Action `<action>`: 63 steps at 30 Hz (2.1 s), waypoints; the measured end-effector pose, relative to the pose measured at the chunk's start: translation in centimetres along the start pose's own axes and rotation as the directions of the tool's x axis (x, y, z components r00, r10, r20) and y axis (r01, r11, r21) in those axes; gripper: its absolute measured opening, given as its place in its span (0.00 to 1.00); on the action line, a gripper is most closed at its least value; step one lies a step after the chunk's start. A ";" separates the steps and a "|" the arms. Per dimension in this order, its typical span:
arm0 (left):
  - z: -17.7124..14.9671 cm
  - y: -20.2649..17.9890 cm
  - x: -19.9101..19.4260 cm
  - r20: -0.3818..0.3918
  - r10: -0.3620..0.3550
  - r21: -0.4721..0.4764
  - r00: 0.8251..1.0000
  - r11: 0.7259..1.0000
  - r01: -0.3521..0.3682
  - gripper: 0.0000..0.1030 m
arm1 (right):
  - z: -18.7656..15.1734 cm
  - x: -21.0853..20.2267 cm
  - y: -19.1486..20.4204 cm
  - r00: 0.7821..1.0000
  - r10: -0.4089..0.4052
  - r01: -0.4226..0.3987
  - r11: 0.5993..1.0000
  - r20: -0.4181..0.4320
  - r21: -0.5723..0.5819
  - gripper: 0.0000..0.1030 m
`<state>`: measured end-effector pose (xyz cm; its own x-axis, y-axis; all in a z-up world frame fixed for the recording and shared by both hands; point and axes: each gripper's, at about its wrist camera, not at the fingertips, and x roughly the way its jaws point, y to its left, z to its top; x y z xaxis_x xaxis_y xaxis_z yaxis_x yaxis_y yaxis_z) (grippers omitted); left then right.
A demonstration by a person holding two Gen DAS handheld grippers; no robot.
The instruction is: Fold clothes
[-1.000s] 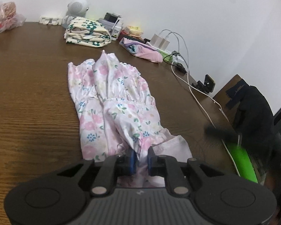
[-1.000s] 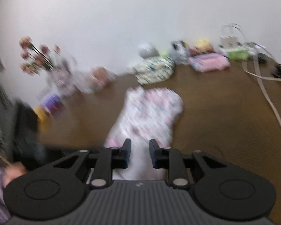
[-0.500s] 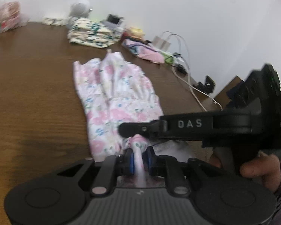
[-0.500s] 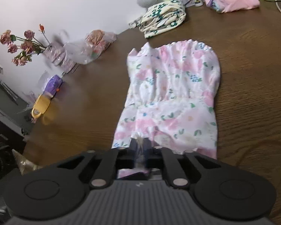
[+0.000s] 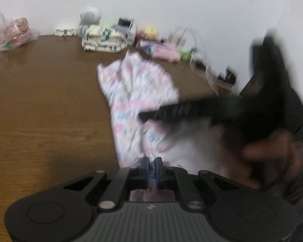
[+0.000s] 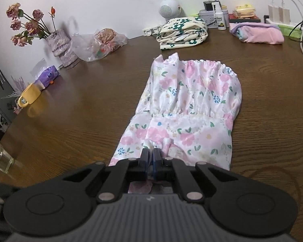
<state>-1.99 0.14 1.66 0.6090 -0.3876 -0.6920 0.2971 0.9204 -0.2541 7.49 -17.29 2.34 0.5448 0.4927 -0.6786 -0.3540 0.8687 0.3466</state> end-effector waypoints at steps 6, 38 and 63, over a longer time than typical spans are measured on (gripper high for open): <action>-0.7 -0.4 -0.1 0.038 0.045 0.043 0.998 0.998 -0.046 0.05 | -1.4 -6.2 1.8 0.997 0.025 -0.018 0.996 0.077 -0.091 0.05; -6.3 0.5 -5.2 0.016 -0.214 0.257 0.977 0.945 0.203 0.10 | -12.5 -12.1 -0.5 0.987 0.160 -0.149 0.909 -0.005 -0.390 0.11; -7.6 -4.6 -4.6 0.052 -0.241 0.755 0.969 0.645 0.120 0.07 | -9.4 -13.8 -4.0 0.899 0.433 -0.435 0.901 -0.069 -0.007 0.05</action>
<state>-11.70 -1.99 0.88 0.5568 -0.6005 -0.5739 0.8199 0.5084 0.2634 -5.78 -28.04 4.26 0.2840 0.8155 -0.5043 -0.5607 0.5679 0.6025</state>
